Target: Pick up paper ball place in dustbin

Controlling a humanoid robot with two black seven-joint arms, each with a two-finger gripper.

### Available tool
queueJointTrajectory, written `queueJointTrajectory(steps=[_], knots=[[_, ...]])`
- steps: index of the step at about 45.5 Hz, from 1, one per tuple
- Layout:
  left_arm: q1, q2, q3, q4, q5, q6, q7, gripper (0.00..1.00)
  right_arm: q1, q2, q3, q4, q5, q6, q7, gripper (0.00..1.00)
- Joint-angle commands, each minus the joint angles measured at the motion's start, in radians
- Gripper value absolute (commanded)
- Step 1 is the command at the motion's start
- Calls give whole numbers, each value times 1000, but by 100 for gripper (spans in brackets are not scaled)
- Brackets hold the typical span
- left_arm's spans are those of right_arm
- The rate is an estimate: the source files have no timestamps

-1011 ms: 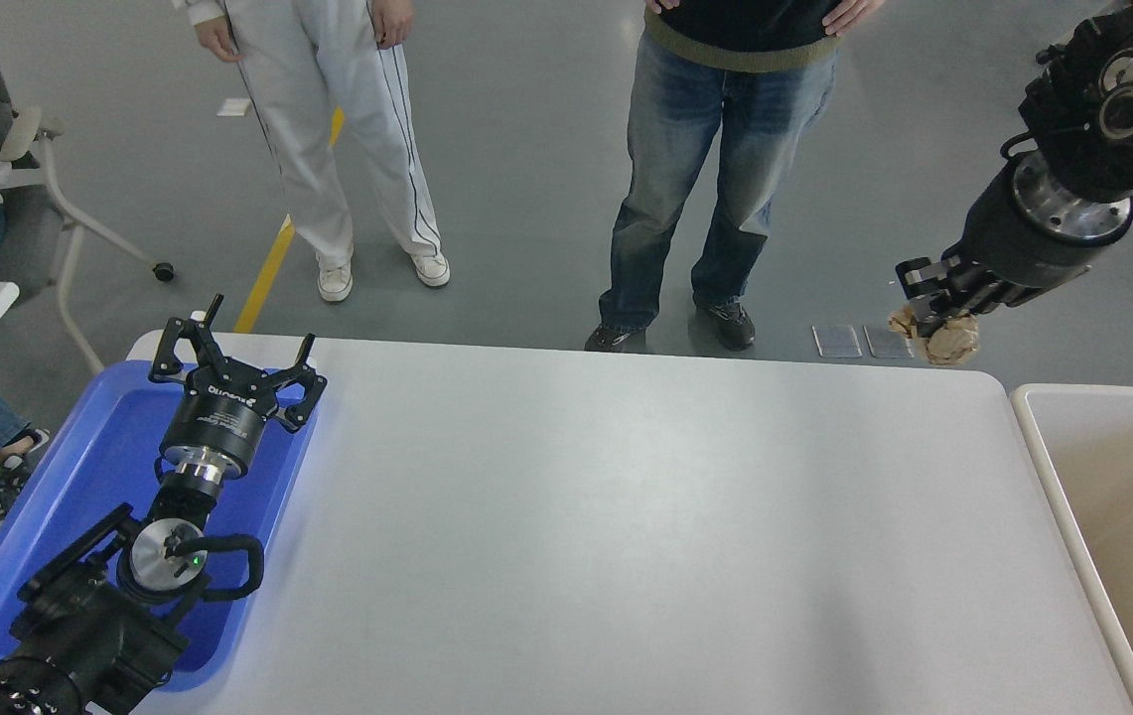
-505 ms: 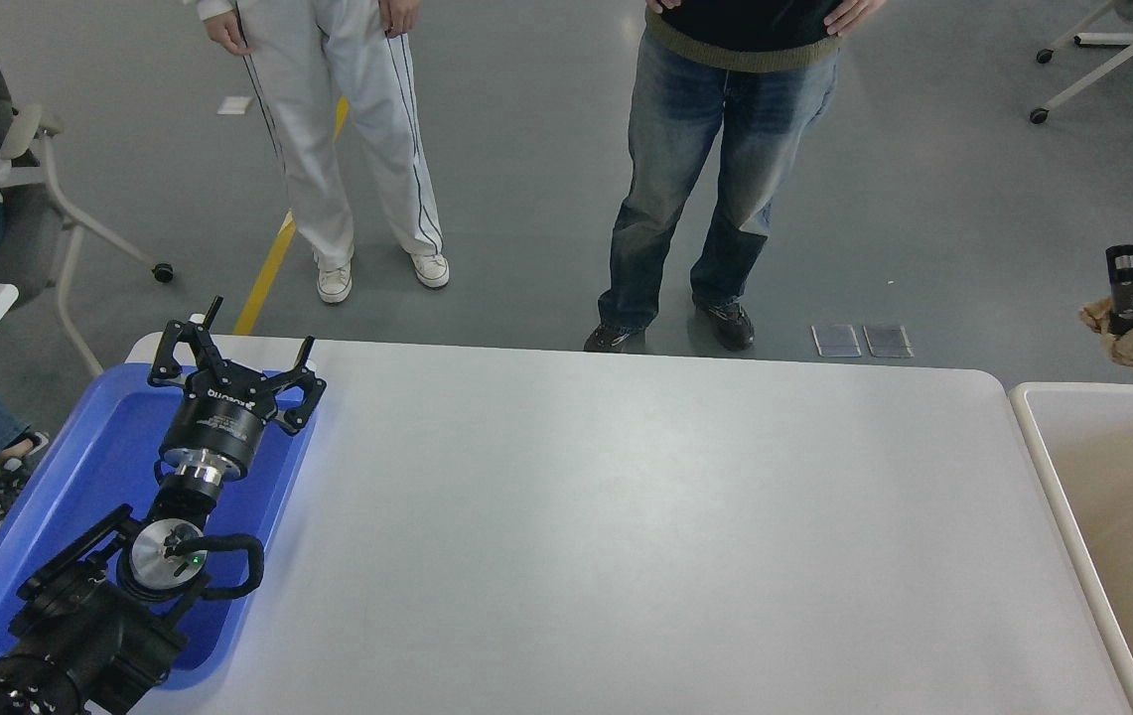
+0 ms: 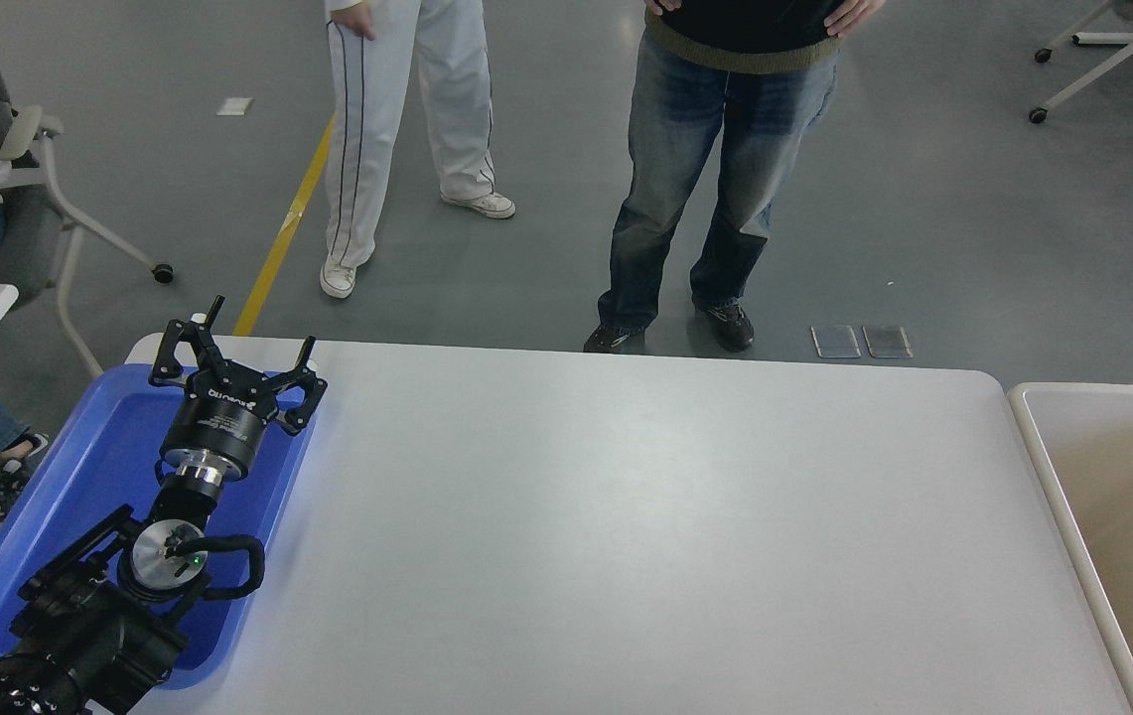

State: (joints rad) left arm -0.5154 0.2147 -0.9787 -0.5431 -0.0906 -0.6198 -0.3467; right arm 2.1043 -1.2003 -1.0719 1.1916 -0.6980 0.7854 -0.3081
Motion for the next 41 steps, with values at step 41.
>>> queueJointTrajectory(steps=[41], knots=[[0,0,0,0,-1,-1,0,100,-1190,275,606,-457,207,-686,3,0]])
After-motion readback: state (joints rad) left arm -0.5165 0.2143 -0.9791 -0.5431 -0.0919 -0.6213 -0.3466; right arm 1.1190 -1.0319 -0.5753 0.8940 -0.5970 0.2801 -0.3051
